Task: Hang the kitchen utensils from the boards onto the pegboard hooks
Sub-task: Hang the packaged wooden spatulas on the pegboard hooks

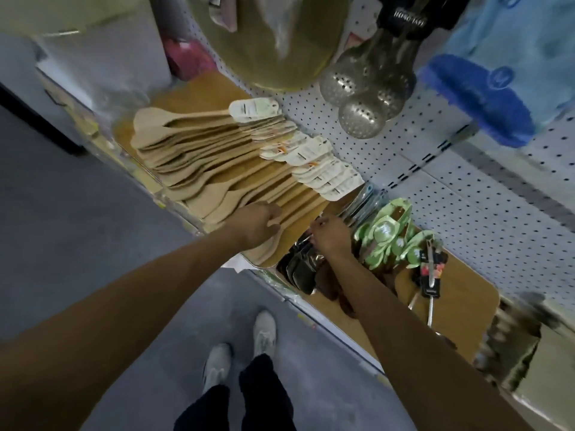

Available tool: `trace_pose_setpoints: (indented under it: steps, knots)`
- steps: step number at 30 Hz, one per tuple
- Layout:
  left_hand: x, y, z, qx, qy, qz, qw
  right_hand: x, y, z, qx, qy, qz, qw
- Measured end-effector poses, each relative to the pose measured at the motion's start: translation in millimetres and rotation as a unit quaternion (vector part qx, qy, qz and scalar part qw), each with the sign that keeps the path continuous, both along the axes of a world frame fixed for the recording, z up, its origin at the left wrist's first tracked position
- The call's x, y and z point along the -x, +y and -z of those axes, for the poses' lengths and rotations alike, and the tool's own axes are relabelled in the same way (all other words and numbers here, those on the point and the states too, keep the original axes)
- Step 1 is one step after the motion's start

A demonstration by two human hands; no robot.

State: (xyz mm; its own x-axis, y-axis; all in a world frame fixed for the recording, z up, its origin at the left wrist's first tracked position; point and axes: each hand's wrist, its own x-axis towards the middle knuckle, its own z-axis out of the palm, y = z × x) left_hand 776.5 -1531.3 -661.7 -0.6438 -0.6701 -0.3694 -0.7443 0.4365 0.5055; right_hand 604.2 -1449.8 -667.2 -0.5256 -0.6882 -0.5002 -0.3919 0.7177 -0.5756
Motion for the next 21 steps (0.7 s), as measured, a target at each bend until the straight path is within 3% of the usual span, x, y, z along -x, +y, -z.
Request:
trace_pose_setpoints:
  steps: [6,12,15,21]
  knots:
    - [38,-23,81,-0.032,0.021,-0.044,0.998,8,-43,87,-0.028,-0.020,0.073,0.997]
    - [61,-25,103,0.048,0.047,-0.049,0.997,9,-59,112,-0.026,0.016,0.080,0.996]
    - [70,-25,103,0.002,0.047,-0.040,0.998,9,-60,111,-0.026,0.000,0.101,0.995]
    - [79,-17,80,-0.172,0.113,-0.110,0.972,26,-42,81,-0.025,-0.175,0.184,0.967]
